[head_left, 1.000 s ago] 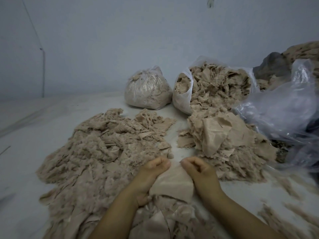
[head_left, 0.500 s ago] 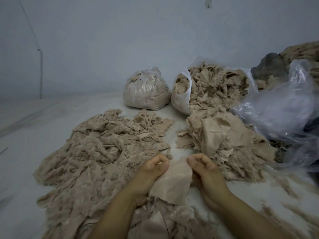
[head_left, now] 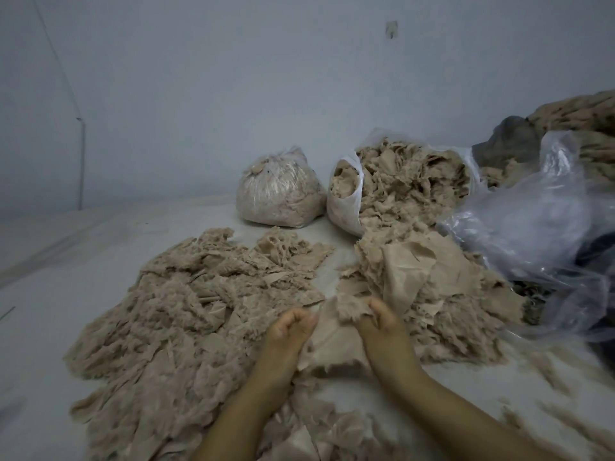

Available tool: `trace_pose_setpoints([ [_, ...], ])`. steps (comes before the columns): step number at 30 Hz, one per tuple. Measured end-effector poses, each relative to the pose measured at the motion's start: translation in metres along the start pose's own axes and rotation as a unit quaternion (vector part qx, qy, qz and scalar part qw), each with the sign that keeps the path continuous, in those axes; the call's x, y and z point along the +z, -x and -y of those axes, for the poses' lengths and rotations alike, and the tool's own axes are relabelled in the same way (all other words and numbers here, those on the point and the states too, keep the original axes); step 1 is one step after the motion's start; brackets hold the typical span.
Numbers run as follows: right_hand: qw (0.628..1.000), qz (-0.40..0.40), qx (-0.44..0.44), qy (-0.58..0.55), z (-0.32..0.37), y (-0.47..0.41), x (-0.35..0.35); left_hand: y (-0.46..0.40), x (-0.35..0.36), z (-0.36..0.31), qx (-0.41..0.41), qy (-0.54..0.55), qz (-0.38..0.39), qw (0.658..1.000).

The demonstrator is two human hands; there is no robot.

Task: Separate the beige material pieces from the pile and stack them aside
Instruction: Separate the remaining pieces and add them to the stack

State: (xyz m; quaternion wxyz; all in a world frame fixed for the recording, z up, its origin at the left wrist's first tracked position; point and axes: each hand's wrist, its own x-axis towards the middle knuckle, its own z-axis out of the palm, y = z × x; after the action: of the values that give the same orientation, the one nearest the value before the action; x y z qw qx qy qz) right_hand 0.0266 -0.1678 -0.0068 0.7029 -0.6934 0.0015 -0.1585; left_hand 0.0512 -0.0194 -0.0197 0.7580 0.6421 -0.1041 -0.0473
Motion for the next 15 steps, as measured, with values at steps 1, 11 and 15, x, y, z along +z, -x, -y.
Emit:
trace_pose_setpoints([
  [1, 0.999, -0.01, -0.031, 0.041, 0.011, -0.01, -0.005, -0.003, -0.004, 0.002, 0.002, -0.003, -0.032, 0.999],
  [11, 0.839, -0.158, -0.232, 0.466, 0.075, -0.079, -0.065, -0.008, -0.025, -0.014, 0.142, -0.307, -0.099, 0.936],
  [15, 0.884, 0.209, -0.2, 0.368, 0.012, -0.023, -0.011, -0.015, -0.045, -0.019, 0.129, -0.529, -0.005, 0.839],
])
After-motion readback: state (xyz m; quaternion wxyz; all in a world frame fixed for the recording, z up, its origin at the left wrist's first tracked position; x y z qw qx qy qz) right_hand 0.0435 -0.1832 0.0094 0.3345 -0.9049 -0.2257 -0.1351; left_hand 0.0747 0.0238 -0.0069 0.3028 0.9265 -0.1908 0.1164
